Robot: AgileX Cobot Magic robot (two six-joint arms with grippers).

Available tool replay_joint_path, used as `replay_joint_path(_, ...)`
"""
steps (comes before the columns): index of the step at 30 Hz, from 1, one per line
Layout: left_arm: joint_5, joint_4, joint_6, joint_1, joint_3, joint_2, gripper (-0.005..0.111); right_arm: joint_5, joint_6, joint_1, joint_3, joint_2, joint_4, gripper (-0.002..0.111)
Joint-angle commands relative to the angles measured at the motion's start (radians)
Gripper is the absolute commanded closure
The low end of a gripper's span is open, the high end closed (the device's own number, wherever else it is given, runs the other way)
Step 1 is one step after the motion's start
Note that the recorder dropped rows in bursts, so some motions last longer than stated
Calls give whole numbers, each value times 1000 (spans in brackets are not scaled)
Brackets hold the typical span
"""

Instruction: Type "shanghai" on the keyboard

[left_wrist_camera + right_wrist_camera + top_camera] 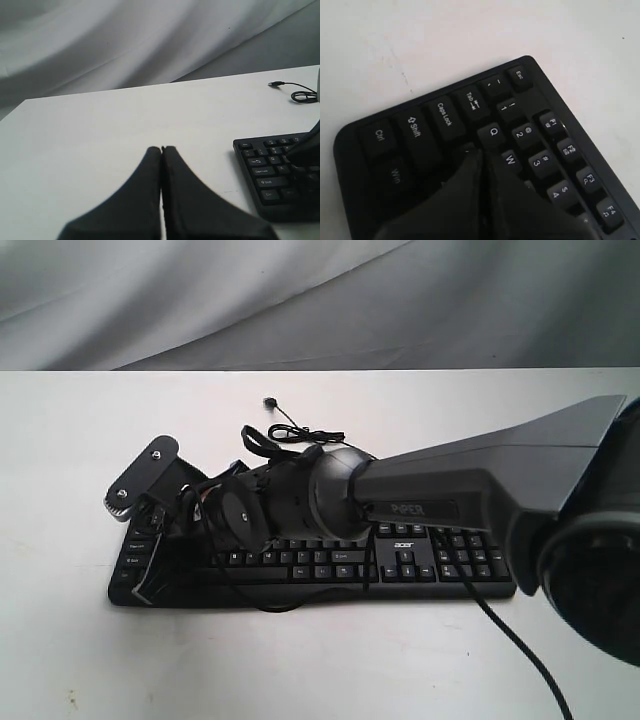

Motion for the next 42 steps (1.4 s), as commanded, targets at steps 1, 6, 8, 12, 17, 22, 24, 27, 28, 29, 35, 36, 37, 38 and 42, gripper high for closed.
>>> replay_joint_path(1,-10,-2,-4,-7,5,-4,107,-14,-7,-8,2,-6,-14,108)
replay_joint_path(6,-10,-2,-4,-7,5,-4,107,-14,-7,-8,2,-6,-14,108)
replay_joint_path(8,-10,-2,-4,-7,5,-4,107,-14,-7,-10,2,1,-24,108)
replay_joint_path(12,-10,-2,-4,-7,5,-4,107,-16,-7,-13,2,6,-24,108)
replay_joint_path(17,-10,-2,-4,-7,5,-4,107,-27,-7,-13,2,6,-24,108)
replay_joint_path(22,-10,-2,-4,-7,5,-4,107,-27,-7,-13,2,6,-24,108)
replay_joint_path(24,-10,-2,-4,-7,5,-4,107,-23,-7,-13,2,9,-24,108)
replay_joint_path(27,-10,-2,-4,-7,5,-4,107,-12,-7,-11,2,31,-24,108)
replay_joint_path(28,-10,-2,-4,-7,5,-4,107,-6,-7,-11,2,35,-24,108)
replay_joint_path(29,-10,-2,-4,-7,5,-4,107,-6,-7,-11,2,35,-24,108)
replay_joint_path(35,-10,-2,-4,-7,5,-4,107,23,2,-26,2,-35,-66,108)
replay_joint_path(36,-10,-2,-4,-7,5,-4,107,41,2,-33,2,-48,-71,108)
replay_joint_path(37,-10,-2,-4,-7,5,-4,107,68,5,-42,4,-62,-77,108)
replay_joint_path(38,-10,-2,-4,-7,5,-4,107,73,12,-48,23,-82,-82,108)
replay_joint_path(42,-10,-2,-4,-7,5,-4,107,26,12,-67,130,-145,-83,108)
